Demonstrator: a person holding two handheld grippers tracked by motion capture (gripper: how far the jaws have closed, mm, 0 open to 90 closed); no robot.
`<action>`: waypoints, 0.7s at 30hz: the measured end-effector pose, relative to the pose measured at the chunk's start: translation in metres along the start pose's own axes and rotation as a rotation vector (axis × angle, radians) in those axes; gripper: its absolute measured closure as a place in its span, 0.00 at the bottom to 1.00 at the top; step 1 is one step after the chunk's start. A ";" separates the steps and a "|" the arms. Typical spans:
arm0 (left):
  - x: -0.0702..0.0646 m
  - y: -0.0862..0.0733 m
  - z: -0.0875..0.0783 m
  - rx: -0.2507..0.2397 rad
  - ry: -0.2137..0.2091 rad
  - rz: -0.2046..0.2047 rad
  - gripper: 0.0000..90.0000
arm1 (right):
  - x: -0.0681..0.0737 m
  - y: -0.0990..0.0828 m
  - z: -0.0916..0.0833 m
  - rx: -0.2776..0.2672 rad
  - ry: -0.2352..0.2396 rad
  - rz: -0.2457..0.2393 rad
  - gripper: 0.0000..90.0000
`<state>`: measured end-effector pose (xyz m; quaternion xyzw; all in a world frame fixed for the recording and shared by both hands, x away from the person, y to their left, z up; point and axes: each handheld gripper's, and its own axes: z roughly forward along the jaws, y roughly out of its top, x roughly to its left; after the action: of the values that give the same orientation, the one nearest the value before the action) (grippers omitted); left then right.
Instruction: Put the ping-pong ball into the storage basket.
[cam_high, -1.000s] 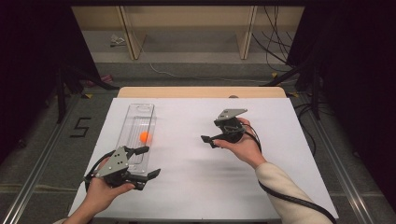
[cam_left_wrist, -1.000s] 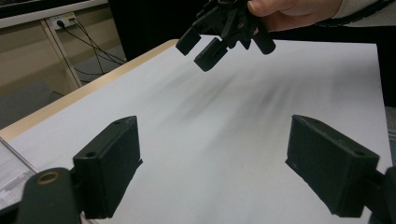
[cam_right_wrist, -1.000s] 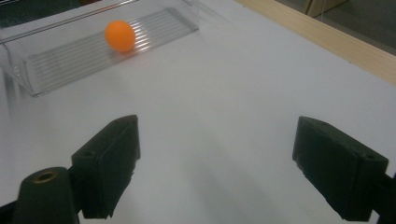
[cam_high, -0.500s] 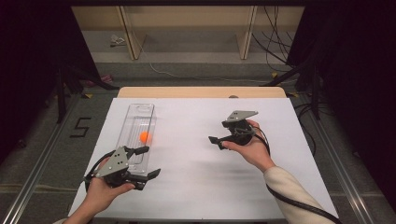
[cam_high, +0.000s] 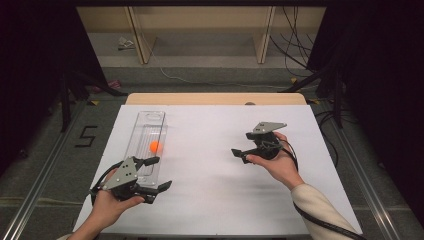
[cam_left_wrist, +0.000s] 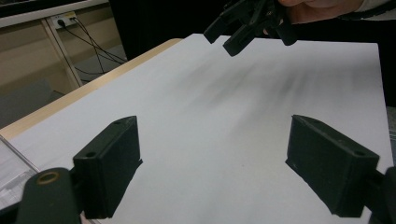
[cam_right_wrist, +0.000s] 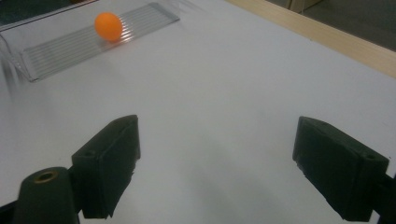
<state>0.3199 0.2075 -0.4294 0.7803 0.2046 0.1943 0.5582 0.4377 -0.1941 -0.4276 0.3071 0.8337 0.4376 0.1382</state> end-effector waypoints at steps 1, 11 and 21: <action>0.000 0.000 0.000 0.000 0.000 0.000 0.19 | 0.000 -0.001 -0.001 0.001 -0.001 0.003 0.18; 0.000 0.000 0.000 0.000 0.000 0.002 0.19 | -0.002 -0.012 -0.015 -0.004 -0.016 0.020 0.18; 0.000 0.000 0.000 0.001 0.000 0.001 0.19 | -0.006 -0.024 -0.025 0.007 -0.029 0.033 0.18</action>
<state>0.3200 0.2080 -0.4293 0.7806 0.2045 0.1946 0.5577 0.4202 -0.2242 -0.4325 0.3276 0.8281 0.4321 0.1421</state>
